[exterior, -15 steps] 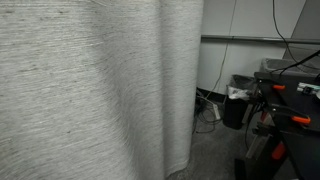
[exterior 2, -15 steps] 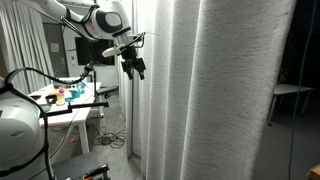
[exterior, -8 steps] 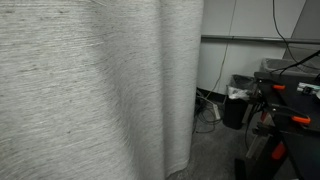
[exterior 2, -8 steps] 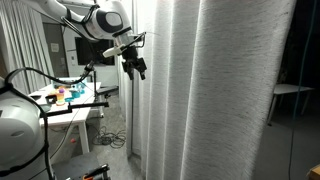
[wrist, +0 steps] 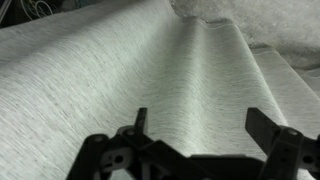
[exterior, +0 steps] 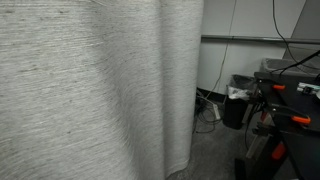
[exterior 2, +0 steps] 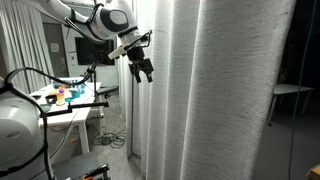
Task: Open the curtain to the left then close it to the right
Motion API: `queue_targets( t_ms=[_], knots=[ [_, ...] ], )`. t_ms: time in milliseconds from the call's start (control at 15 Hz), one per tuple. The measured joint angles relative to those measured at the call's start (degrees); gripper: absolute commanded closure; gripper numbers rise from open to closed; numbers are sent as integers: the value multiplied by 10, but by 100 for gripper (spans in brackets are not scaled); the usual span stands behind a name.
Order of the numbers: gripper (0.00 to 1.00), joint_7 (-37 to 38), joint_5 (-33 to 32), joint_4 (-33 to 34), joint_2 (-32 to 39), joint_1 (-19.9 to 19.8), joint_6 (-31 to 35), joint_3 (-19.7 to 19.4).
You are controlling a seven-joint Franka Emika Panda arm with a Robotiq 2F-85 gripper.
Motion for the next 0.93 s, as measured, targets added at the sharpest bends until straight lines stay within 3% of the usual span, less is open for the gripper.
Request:
queue_targets(
  t_ms=[667,933],
  knots=[
    [0,58,-81,-14,-68,-77,-88,-31],
    [0,69,-88,-14,-80,-87,-105,-32]
  ],
)
